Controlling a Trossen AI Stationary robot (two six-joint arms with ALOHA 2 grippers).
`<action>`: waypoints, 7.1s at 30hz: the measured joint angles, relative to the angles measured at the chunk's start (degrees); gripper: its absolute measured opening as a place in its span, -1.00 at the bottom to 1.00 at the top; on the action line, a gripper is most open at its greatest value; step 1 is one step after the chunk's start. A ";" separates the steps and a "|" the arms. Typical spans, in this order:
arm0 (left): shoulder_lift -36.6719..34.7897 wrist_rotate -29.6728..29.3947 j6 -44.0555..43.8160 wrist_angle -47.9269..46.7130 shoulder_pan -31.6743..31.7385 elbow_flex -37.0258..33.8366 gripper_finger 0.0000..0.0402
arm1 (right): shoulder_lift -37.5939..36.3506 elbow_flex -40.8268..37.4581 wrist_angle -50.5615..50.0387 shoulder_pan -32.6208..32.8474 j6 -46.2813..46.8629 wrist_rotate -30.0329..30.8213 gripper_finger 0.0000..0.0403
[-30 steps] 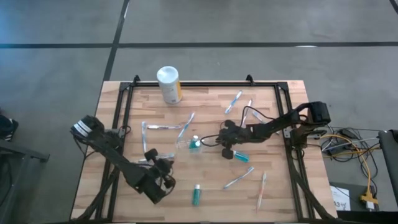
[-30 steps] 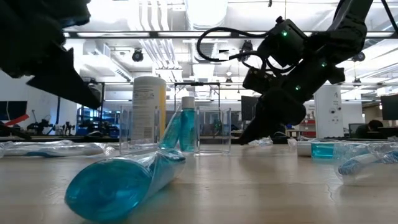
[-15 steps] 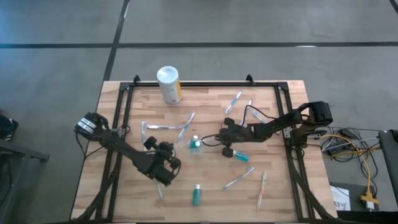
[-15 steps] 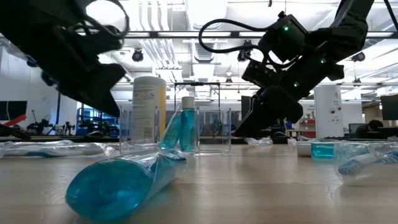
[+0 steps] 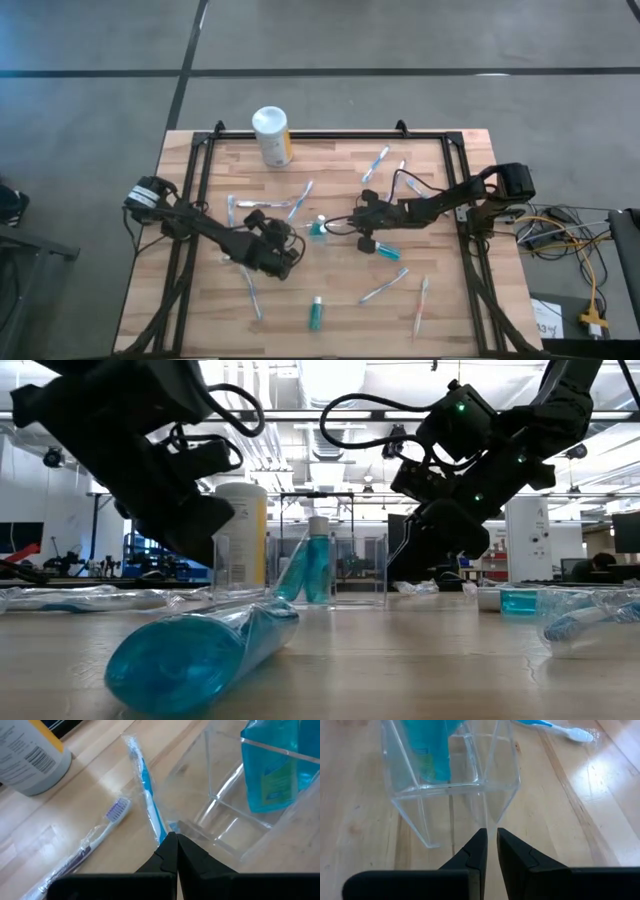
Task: Pick & Place toothbrushing station
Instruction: Adjust the transparent organizer, then put the mouthwash into the transparent organizer
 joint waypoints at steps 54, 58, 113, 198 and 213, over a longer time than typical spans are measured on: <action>-6.36 0.01 3.76 13.71 -4.12 -12.26 -0.96 | 8.70 41.15 -46.39 -6.77 -7.81 -14.99 -0.96; -6.36 0.55 3.94 14.77 -4.12 -12.74 -0.95 | 9.49 42.32 -47.63 -6.77 -7.56 -14.64 -0.96; 1.50 2.78 16.84 31.60 0.32 -13.05 -0.96 | 12.94 45.99 -45.57 -2.03 -7.62 -18.75 -0.96; -20.21 19.39 13.01 19.04 -16.70 -6.14 -0.97 | -40.58 -20.65 10.37 29.33 6.22 3.53 -0.96; -6.57 13.49 6.34 19.93 -17.23 -0.24 -0.75 | -32.80 -17.21 -2.72 30.43 17.69 9.79 -0.96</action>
